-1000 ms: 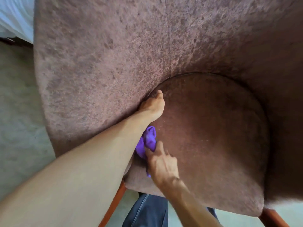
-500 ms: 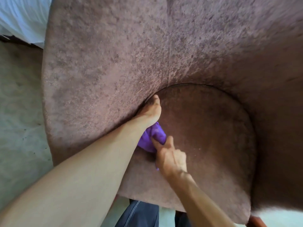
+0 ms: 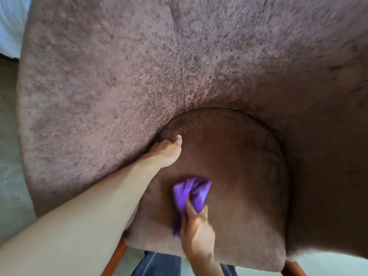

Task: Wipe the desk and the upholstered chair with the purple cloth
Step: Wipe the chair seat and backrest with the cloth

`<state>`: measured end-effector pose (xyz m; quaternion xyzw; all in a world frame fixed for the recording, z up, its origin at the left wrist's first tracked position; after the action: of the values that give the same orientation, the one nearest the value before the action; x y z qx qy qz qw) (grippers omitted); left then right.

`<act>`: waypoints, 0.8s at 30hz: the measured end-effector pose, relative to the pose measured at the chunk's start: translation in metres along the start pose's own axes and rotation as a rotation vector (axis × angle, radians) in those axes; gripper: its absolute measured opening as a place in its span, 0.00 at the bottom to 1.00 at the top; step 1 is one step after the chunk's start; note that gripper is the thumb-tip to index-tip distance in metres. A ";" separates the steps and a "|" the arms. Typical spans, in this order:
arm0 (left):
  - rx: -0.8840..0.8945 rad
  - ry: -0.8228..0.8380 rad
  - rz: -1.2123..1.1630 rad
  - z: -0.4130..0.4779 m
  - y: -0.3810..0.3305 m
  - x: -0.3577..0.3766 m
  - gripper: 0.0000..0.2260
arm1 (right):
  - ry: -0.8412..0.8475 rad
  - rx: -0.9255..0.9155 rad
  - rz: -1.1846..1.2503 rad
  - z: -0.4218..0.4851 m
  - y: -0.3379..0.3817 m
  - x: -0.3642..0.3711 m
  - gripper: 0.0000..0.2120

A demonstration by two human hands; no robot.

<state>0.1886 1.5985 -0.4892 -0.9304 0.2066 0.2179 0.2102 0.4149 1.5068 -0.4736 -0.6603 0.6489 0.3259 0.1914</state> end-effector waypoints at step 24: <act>0.019 0.088 0.044 -0.003 0.002 0.011 0.37 | -0.286 0.495 0.179 0.056 -0.098 -0.091 0.28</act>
<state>0.1980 1.5922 -0.4931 -0.9324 0.2380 0.1793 0.2047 0.5055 1.6196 -0.4687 -0.4811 0.7306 0.2631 0.4069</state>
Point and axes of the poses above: each hand's wrist, its own z-axis towards the middle knuckle, its own x-axis out of the palm, y = z × x, the point moved 5 cm from there along z, towards the middle knuckle, and after that the axes turned 13 degrees about x, right-handed, at the moved point
